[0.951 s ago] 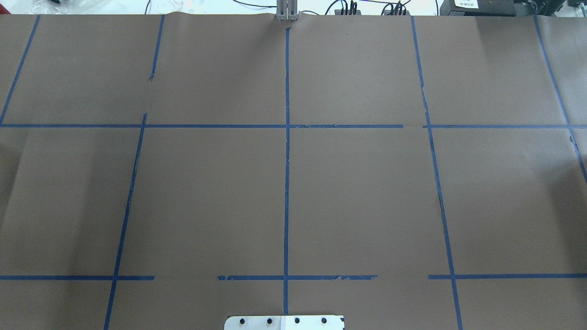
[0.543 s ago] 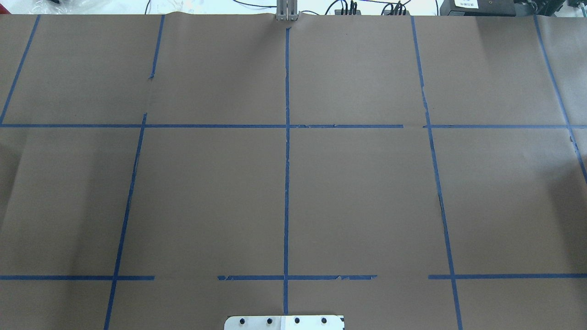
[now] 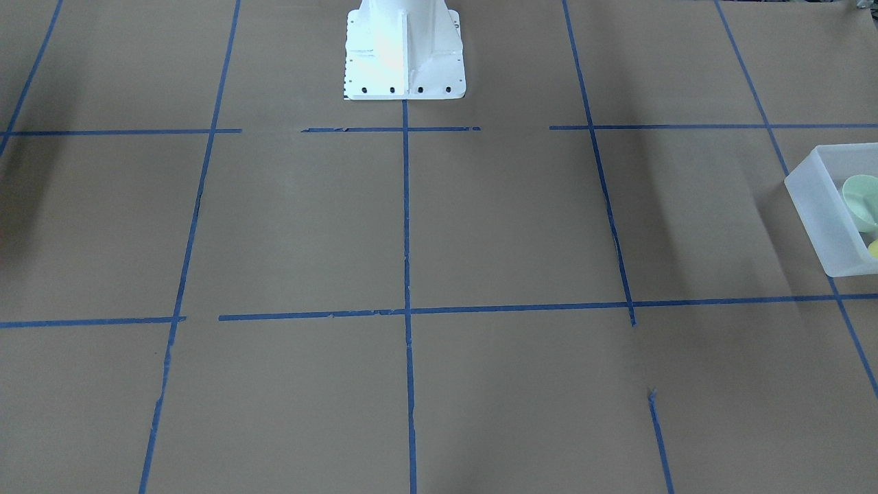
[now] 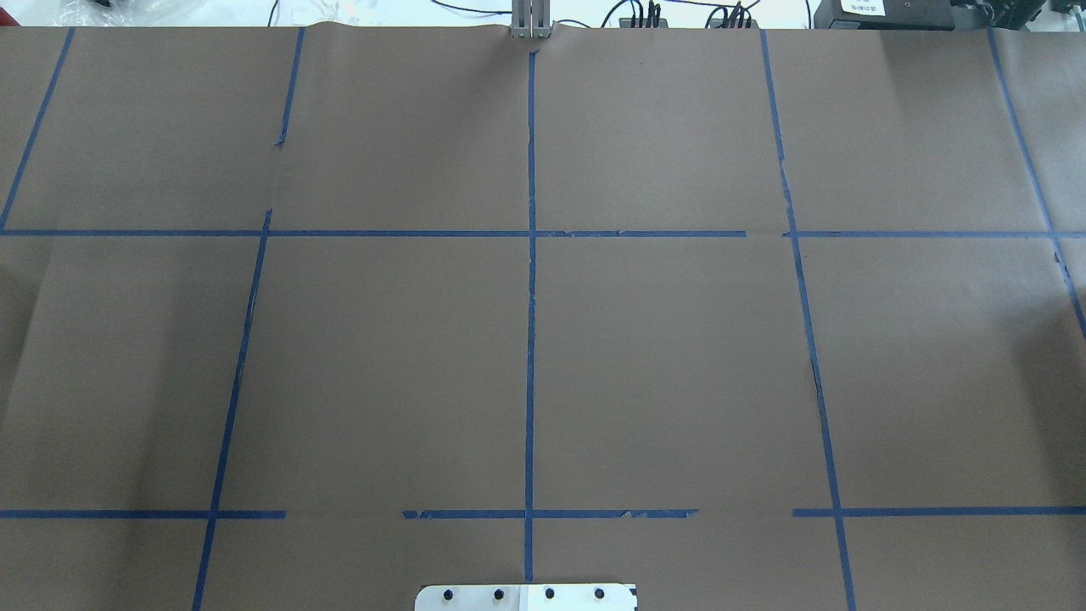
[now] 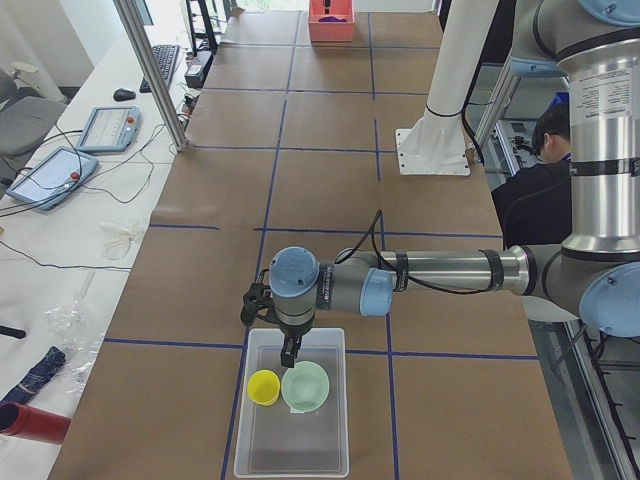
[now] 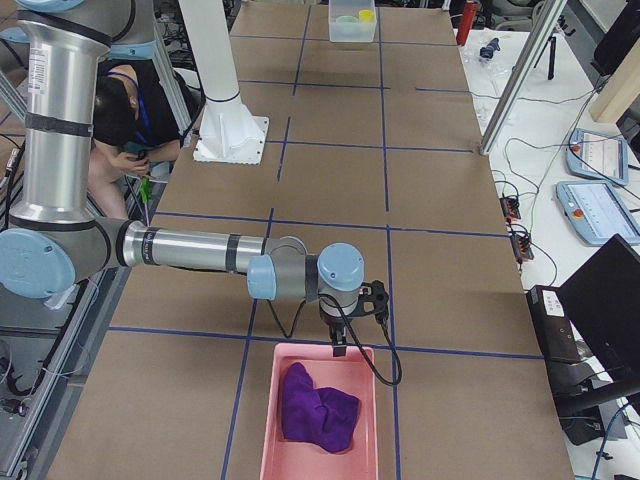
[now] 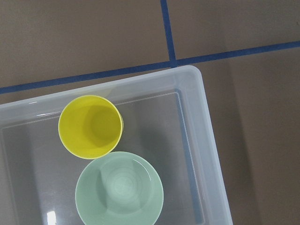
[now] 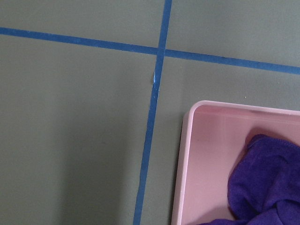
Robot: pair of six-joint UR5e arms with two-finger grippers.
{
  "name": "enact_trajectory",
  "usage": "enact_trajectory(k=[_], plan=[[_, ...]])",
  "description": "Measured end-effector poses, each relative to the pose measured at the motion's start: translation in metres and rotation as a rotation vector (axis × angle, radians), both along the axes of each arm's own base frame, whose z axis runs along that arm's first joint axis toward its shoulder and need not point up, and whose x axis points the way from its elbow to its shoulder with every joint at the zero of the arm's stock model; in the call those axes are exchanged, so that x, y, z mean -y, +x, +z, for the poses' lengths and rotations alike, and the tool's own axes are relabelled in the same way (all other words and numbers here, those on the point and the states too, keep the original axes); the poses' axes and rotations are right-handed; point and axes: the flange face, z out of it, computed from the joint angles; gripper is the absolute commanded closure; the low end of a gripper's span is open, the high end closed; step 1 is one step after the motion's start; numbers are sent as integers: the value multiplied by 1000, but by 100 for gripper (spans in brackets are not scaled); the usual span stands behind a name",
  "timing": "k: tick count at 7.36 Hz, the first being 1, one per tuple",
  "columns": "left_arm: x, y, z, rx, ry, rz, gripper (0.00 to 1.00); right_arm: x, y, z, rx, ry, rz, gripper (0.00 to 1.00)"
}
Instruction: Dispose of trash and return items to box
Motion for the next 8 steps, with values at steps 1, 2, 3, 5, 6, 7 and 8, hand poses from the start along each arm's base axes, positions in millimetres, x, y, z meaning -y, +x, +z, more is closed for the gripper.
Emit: enact_trajectory(k=[1,2,3,5,6,7,8], plan=[[0,0,0,0,1,0,0,0,0,0,1,8,0,0],[0,0,-1,0,2,-1,0,0,0,0,1,11,0,0],[1,0,-2,0,4,-1,0,0,0,0,2,13,-1,0],[2,-1,-3,0,7,-1,0,0,-2,0,2,15,-5,0],[3,-1,-4,0,9,-1,0,0,-4,-1,2,17,-7,0],[3,-1,-6,0,13,-1,0,1,-5,-2,2,19,-10,0],[3,-1,-8,0,16,-1,0,1,-6,-2,2,20,-14,0]])
